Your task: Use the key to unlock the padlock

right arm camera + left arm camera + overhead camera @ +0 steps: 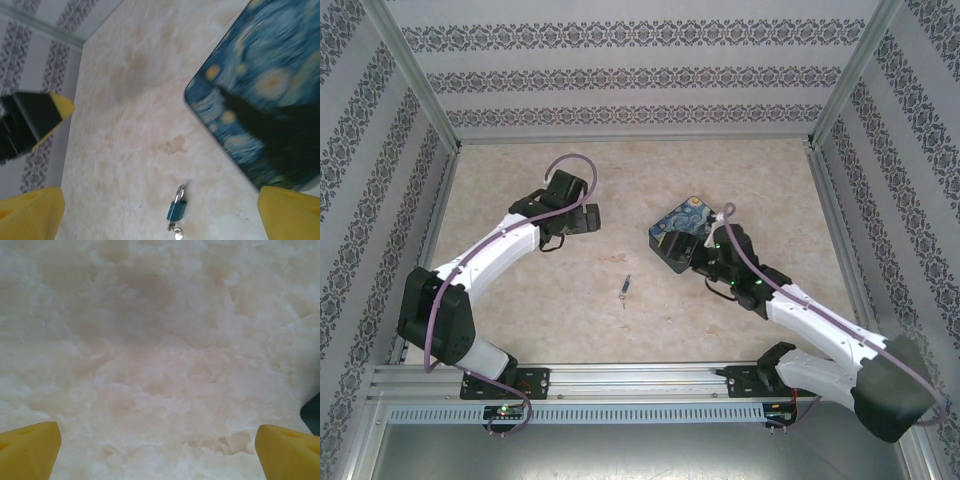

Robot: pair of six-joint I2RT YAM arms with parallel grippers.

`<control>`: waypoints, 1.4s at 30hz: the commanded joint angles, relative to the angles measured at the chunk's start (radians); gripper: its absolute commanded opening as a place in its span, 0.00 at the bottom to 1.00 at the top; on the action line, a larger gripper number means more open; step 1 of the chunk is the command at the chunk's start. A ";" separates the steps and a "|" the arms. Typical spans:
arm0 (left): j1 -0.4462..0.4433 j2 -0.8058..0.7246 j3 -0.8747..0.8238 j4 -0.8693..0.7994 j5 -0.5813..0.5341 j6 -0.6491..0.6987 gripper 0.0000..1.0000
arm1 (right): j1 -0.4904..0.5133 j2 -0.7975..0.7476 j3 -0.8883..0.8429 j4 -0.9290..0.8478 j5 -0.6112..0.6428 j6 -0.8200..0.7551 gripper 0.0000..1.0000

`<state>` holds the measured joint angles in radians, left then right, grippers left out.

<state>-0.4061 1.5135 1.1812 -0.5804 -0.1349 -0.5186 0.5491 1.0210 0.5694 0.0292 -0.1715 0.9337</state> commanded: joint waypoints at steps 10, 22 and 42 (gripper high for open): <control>0.063 -0.076 -0.060 -0.010 0.012 0.029 0.99 | 0.116 0.091 0.017 -0.012 -0.005 0.002 0.98; 0.126 -0.121 -0.084 0.007 0.056 0.023 1.00 | 0.336 0.456 0.171 0.090 0.049 0.062 0.98; 0.159 -0.166 -0.087 0.014 0.098 0.002 1.00 | 0.417 0.788 0.471 0.119 -0.026 0.107 0.98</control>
<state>-0.2630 1.3754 1.1034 -0.5758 -0.0456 -0.5121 0.9524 1.7794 0.9775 0.1249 -0.1726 1.0264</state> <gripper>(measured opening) 0.997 0.977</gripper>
